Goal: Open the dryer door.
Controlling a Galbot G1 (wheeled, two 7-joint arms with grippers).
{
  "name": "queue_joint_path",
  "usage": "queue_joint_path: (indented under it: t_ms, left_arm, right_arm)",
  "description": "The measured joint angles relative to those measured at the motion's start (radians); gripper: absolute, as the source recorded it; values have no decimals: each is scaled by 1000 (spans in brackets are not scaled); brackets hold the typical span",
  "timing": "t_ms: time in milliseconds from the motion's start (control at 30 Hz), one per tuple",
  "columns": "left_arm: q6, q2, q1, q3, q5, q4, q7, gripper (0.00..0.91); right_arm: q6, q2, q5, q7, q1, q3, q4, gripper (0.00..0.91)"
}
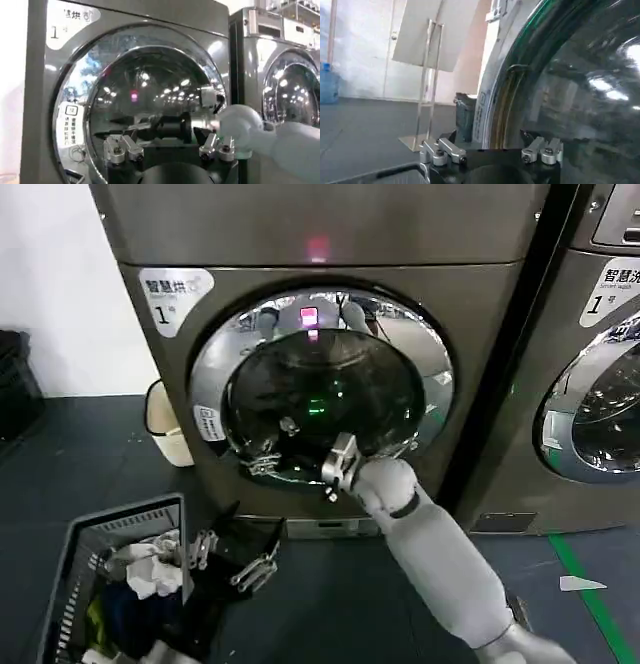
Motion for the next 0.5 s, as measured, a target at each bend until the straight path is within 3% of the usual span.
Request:
queue_joint_path:
  t_ms: [500]
  left_arm:
    - [-4, -3, 2, -3, 9, 2, 2, 907]
  right_arm:
    - [13, 54, -23, -13, 59, -48, -90, 907]
